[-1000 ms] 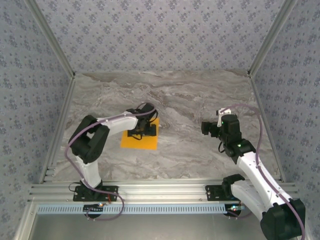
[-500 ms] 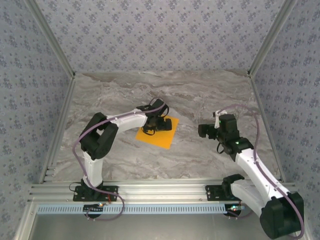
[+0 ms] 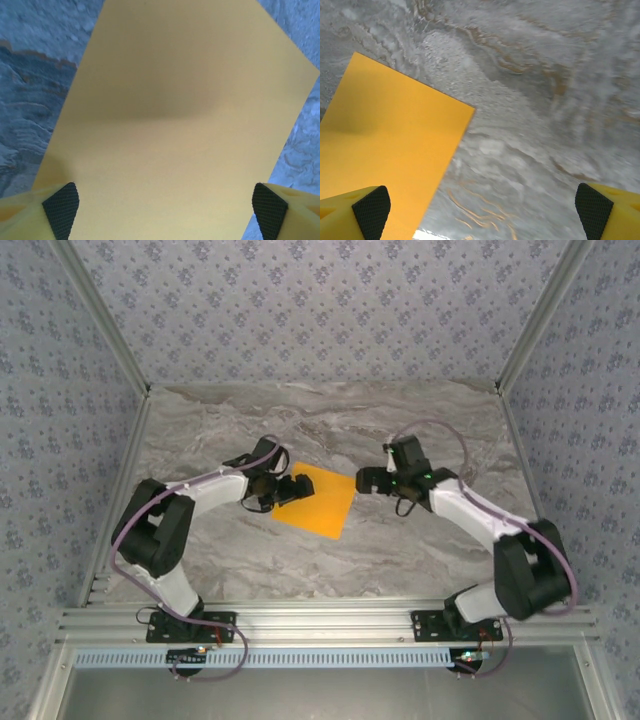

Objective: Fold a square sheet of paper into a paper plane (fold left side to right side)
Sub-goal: Pick up the square sheet of paper from the center of the table.

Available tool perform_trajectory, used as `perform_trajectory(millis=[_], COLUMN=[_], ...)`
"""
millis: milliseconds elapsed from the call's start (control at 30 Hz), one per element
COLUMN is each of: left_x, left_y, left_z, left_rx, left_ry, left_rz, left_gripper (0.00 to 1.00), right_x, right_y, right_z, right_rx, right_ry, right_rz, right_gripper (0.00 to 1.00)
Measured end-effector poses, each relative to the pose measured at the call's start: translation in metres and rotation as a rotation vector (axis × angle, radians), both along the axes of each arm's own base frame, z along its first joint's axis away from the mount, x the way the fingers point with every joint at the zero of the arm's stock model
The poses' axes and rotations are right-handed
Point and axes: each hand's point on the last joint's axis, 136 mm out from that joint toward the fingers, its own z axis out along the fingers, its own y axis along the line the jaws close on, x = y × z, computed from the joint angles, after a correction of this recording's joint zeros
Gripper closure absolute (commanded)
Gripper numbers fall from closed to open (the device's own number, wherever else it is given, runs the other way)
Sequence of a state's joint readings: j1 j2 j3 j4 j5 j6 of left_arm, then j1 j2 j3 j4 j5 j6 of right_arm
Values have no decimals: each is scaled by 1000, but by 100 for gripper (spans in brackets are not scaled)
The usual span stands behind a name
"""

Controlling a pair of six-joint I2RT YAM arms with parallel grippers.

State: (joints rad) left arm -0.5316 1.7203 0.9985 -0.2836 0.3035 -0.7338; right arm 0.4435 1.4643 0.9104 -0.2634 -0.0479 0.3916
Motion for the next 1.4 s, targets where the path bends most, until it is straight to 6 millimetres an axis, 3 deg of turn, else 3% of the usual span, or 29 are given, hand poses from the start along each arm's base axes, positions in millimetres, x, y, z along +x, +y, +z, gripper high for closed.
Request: perform_trajectory(millis=[200,433,733,1167,1400], left_x=[-10,-15,-15,-15,-15], left_y=[-3,0,2,4,4], left_z=[-4,-10,-13,-14,-13], left_rx=[-24,-12,-6,-3,-8], left_ry=[29,40,33,25,17], left_rz=[-38,-37,-37,-33,-34], left_gripper=[14,19,22,24,24], right_x=[27,48,41,35,20], right_y=[39,67,81,100,120], right_z=[-28,-51,-80,-77,-76], right_rx=[-57,-121,-186,-160,-130], right_ry=[77,132,195,207,238], right_rz=[-1,-22,-15,24,85], right_gripper=[0,0,0,1,16])
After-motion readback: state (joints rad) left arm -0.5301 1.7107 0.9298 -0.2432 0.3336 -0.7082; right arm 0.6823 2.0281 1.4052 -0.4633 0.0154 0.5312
